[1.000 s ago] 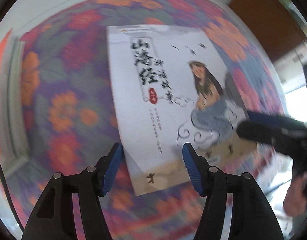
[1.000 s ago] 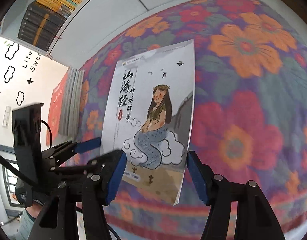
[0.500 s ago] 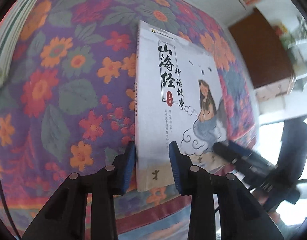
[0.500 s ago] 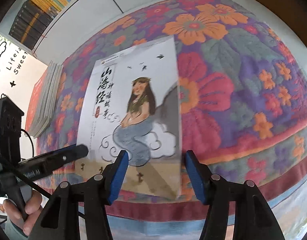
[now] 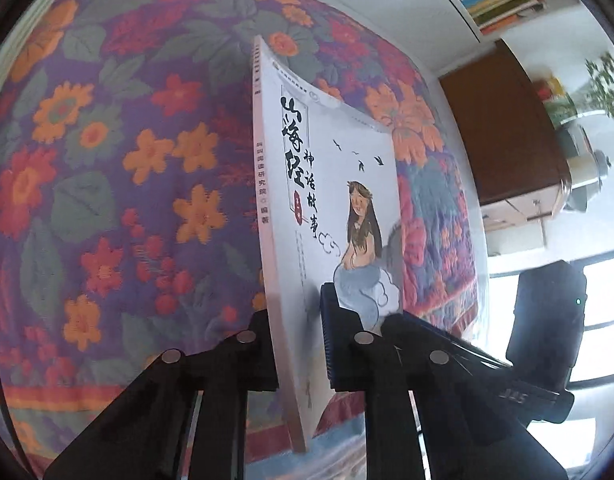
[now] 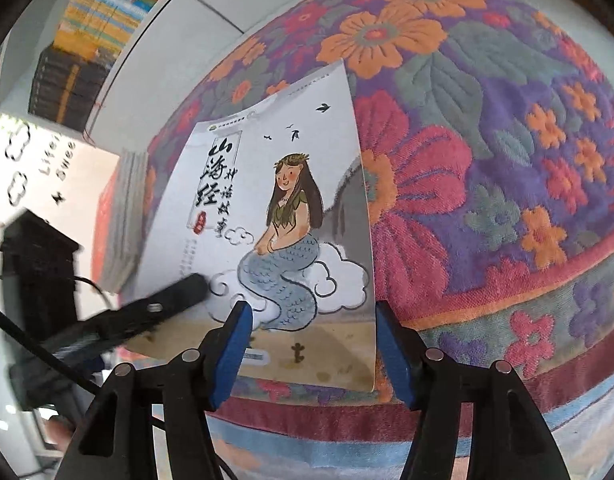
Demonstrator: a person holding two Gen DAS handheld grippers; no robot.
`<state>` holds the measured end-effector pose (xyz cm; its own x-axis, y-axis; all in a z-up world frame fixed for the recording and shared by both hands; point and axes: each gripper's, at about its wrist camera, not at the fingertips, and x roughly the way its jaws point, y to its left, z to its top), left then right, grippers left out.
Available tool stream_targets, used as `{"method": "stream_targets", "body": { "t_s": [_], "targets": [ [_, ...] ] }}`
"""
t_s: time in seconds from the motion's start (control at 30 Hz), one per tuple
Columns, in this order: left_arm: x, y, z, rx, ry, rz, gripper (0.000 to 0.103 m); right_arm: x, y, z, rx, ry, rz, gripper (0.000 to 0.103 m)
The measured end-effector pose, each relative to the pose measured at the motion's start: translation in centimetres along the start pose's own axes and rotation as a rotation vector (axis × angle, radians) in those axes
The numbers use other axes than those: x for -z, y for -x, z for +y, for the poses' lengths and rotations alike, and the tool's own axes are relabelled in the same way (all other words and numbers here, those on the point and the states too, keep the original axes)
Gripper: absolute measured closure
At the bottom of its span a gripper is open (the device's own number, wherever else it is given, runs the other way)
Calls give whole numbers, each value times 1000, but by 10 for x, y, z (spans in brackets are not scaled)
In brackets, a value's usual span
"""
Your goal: Organize books
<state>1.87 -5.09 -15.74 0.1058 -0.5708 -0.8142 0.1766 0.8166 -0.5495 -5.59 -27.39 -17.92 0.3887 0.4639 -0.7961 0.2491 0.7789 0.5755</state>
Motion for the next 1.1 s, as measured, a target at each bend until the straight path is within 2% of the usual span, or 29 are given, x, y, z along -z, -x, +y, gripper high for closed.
{"method": "stream_targets", "body": {
  "t_s": [0.03, 0.1, 0.17, 0.27, 0.43, 0.53, 0.57, 0.6, 0.63, 0.67, 0.7, 0.77, 0.8, 0.9, 1.0, 1.1],
  "targets": [
    [-1, -2, -1, 13, 8, 4, 92, -1, 1, -3, -20, -14, 9, 43],
    [-3, -2, 1, 89, 47, 14, 92, -3, 4, -12, -55, -40, 26, 43],
    [-6, 3, 8, 225, 120, 22, 92, -4, 8, -20, -95, -70, 34, 42],
    [-13, 12, 13, 361, 195, 4, 92, -4, 11, -37, -198, -161, 35, 42],
    [-22, 15, 20, 450, 267, 3, 92, -4, 3, -59, -407, -290, 48, 39],
    [-22, 9, 25, 482, 310, 18, 92, -10, -9, -54, -446, -304, 69, 39],
    [-20, 8, 29, 483, 323, 23, 92, -13, -13, -51, -460, -309, 68, 45],
    [-18, 9, 32, 475, 330, 18, 92, -16, -17, -47, -471, -312, 62, 51],
    [-17, 10, 35, 458, 334, 13, 92, -20, -17, -47, -449, -310, 60, 52],
    [-17, 8, 34, 437, 334, 10, 92, -25, -16, -43, -425, -288, 46, 58],
    [-17, 9, 36, 410, 329, 10, 92, -26, -13, -39, -408, -264, 34, 67],
    [-16, 8, 34, 340, 285, 20, 93, -30, -5, -27, -370, -195, 14, 75],
    [-16, 8, 32, 315, 267, 23, 93, -32, -2, -20, -339, -152, 2, 76],
    [-15, 8, 16, 178, 154, 30, 92, -31, 11, 12, -190, 30, -37, 76],
    [-14, 13, 0, 88, 52, 10, 91, -24, 19, 45, -64, 194, -78, 76],
    [-9, 34, -28, -29, -141, -78, 90, -8, 25, 74, 80, 375, -128, 76]
  ]
}}
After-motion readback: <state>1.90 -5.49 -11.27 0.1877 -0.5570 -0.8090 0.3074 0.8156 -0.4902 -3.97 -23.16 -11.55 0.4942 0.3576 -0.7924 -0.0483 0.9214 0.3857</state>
